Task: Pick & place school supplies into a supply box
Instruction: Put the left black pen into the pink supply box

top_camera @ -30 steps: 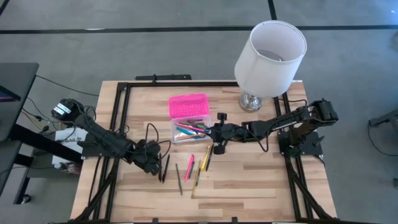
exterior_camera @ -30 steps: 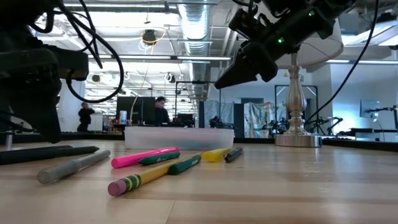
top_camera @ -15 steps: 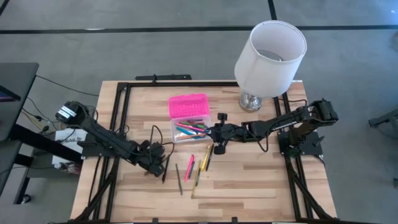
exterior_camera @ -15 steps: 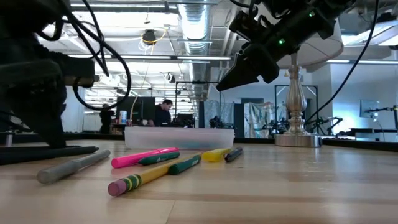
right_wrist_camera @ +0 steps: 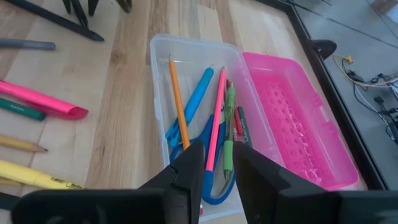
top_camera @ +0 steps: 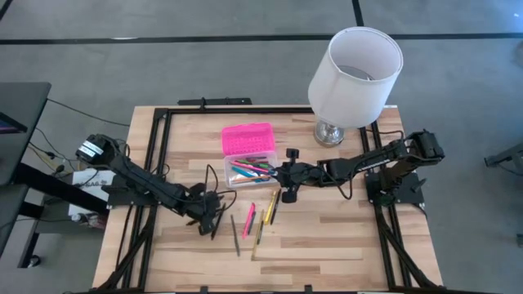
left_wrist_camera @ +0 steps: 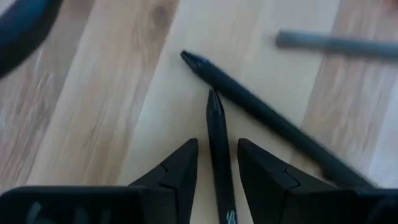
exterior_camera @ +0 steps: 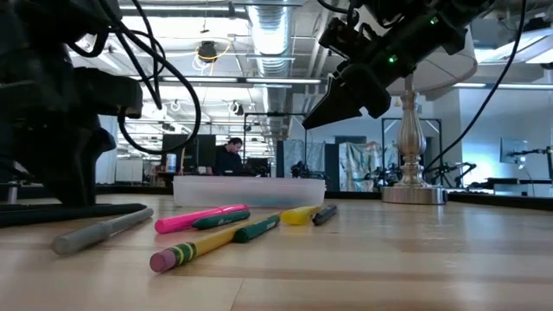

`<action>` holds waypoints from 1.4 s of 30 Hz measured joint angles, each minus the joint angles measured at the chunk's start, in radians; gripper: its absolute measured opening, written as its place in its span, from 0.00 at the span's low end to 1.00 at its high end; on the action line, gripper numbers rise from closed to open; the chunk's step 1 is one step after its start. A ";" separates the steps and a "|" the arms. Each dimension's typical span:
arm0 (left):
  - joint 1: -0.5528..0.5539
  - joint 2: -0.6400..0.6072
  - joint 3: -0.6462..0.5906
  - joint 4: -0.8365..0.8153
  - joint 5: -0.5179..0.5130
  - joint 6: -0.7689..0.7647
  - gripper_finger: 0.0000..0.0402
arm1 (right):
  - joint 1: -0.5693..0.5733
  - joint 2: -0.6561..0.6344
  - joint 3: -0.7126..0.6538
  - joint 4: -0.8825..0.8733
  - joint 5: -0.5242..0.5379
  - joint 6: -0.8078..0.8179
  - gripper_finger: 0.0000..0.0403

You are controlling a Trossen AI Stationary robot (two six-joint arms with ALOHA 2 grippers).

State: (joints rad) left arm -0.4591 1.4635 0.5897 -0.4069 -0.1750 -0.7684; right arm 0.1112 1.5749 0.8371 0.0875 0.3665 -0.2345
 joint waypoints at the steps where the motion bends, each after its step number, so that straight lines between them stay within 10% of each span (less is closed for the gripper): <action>1: 0.000 0.000 0.006 -0.017 0.009 0.015 0.27 | 0.000 0.000 0.000 0.001 -0.001 0.000 0.20; 14: 0.000 -0.002 0.041 -0.152 0.176 0.052 0.27 | 0.000 0.000 0.000 0.001 -0.001 0.000 0.20; 24: 0.017 -0.002 0.041 -0.156 0.183 0.052 0.26 | 0.000 0.000 0.000 0.001 -0.002 0.000 0.20; 34: 0.018 -0.002 0.040 -0.161 0.155 0.087 0.05 | 0.000 0.000 0.000 -0.002 -0.002 0.000 0.20; 42: 0.017 -0.001 0.040 -0.163 0.115 0.092 0.13 | 0.000 0.000 0.000 -0.006 -0.002 0.000 0.20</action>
State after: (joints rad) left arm -0.4419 1.4624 0.6292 -0.5703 -0.0605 -0.6765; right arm 0.1112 1.5749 0.8371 0.0818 0.3649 -0.2348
